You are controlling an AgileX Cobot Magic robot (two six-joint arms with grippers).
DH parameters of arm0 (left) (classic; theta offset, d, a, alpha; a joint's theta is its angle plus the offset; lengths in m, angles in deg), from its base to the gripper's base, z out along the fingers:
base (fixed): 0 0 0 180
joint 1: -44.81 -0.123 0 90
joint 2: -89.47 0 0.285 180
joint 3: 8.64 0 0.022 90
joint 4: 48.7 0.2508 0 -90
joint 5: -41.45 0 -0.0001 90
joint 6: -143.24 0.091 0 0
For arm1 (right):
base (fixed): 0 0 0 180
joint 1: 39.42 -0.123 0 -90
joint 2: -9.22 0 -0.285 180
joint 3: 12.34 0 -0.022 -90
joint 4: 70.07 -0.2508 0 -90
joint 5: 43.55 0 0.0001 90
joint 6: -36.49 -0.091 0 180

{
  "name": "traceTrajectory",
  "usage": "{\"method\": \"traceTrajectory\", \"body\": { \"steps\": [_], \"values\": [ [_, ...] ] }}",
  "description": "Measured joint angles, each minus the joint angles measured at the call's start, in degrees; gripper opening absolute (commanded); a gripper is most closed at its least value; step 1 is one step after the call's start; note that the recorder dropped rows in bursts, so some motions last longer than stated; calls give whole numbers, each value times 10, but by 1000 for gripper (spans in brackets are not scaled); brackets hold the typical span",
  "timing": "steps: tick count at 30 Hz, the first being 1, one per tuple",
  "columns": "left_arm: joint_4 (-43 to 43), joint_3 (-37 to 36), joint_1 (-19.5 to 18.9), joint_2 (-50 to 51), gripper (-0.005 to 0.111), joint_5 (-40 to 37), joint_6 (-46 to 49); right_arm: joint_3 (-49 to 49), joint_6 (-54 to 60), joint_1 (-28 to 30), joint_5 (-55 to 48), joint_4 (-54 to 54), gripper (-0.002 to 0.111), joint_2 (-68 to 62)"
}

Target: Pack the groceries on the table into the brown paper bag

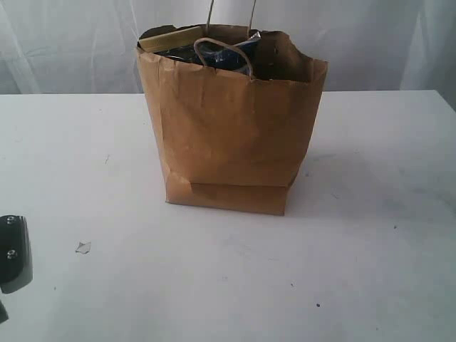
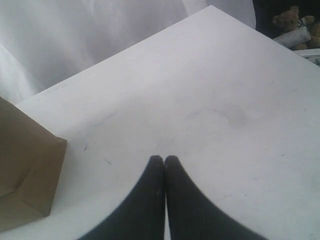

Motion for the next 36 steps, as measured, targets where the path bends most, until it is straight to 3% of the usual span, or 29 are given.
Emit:
{"method": "traceTrajectory", "body": {
  "steps": [3,8,11,14,20,26,30,36],
  "values": [
    [43,-18,0,0,86,6,0,0,-1,0,-1,0,0,0],
    [53,-59,0,0,44,64,1,0,-1,0,-5,0,0,0],
    [14,-63,0,0,35,95,1,0,-1,0,-6,0,0,0],
    [-18,-63,0,0,37,135,4,0,-1,0,-6,0,0,0],
    [-32,-63,0,0,54,164,74,0,-1,0,-6,0,0,0],
    [-59,-66,0,0,55,130,85,0,-2,0,-6,0,0,0],
    [-63,-105,0,0,55,128,98,0,-2,0,-6,0,0,0],
    [-63,-151,0,0,55,169,178,0,-2,0,-6,0,0,0]
  ]
}}
